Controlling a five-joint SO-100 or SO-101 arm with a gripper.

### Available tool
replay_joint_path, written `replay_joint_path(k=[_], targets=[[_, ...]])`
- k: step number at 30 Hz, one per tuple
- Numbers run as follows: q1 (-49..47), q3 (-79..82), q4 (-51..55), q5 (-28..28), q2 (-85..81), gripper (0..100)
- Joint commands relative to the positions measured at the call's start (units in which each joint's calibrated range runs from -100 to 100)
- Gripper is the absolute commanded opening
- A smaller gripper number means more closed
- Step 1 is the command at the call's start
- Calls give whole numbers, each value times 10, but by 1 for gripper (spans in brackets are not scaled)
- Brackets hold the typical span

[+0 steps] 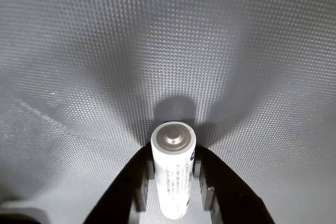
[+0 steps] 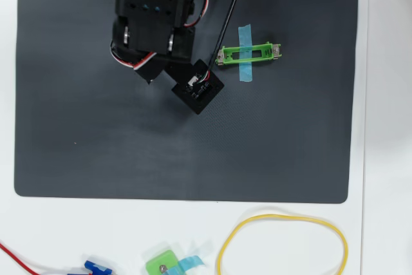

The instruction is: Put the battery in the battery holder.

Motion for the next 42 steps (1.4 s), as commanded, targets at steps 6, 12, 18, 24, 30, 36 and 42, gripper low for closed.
replay_joint_path(k=[6,12,18,24,30,36,42], targets=[[0,3,10,2,-3,0],[2,4,10,2,-10,0],[-1,4,10,2,-12,0],[-6,41,10,1,-95,0],[-8,86,1,1,-193,0],[-58,86,6,44,-242,0],[-107,86,10,54,-278,0]])
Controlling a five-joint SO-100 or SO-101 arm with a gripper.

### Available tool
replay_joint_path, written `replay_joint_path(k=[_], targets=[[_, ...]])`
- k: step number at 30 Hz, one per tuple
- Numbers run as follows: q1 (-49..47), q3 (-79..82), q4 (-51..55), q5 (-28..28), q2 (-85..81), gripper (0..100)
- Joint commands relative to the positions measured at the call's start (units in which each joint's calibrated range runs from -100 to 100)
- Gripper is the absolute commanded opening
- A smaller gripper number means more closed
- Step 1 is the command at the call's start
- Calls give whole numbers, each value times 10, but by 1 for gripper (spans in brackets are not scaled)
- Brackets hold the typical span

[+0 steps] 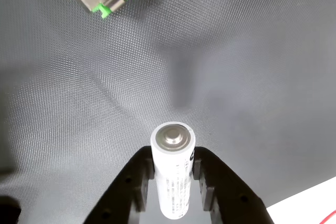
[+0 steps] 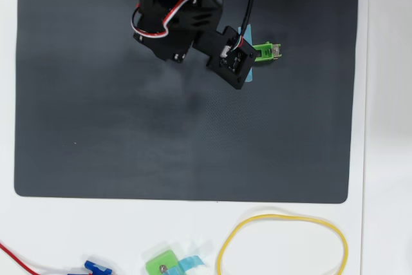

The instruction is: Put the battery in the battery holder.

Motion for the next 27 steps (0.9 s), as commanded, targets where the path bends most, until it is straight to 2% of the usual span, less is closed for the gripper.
replay_joint_path(k=[1,14,23,27], targets=[[-29,-2,4,7,-29,0],[-120,10,4,3,-32,0],[-142,14,5,-6,-34,0],[-153,35,4,-6,-92,0]])
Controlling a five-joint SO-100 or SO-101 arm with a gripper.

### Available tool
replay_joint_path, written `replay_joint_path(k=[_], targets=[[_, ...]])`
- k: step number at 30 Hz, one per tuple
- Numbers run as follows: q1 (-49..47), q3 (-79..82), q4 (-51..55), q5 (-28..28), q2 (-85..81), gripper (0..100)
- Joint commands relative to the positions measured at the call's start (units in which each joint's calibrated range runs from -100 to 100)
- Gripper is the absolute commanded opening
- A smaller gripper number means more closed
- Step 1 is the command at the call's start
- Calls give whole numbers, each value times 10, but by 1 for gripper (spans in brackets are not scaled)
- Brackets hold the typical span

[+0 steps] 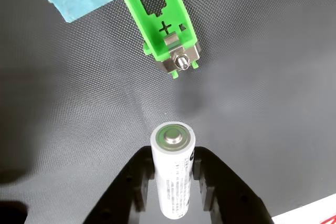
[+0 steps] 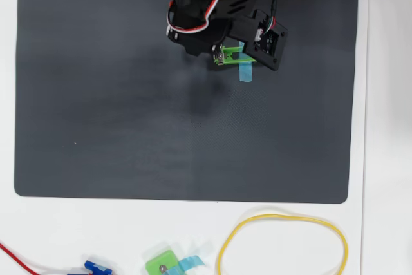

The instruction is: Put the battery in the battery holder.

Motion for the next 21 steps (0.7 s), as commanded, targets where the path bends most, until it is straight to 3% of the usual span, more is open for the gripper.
replay_joint_path(k=[1,8,21], targets=[[-28,11,3,-1,-79,0],[-111,48,3,2,-191,0],[-285,59,1,-2,-212,0]])
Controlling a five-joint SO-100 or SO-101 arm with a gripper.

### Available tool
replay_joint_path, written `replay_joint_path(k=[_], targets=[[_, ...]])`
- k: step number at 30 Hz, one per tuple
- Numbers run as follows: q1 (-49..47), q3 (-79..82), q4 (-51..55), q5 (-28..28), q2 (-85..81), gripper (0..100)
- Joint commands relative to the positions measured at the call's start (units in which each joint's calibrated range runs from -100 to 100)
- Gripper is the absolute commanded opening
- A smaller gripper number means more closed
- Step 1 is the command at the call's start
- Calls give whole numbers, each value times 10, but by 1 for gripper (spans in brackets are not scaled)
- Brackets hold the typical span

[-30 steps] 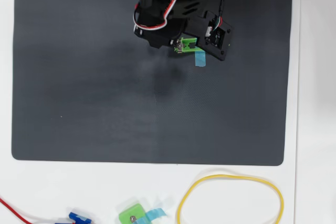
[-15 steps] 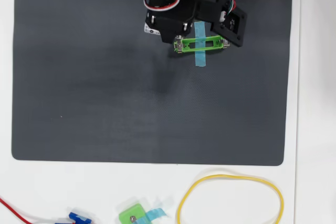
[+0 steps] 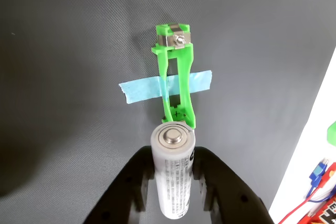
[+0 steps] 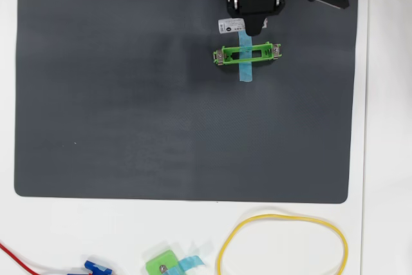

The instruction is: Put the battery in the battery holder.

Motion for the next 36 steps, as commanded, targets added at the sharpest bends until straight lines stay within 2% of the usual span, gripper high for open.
replay_joint_path(k=[1,11,17,20,36], targets=[[-30,-3,-1,-2,-11,0],[-36,-2,-3,-23,-2,0],[-70,23,-7,-16,-2,0],[-65,26,-7,4,-2,0],[-65,17,-9,5,77,0]])
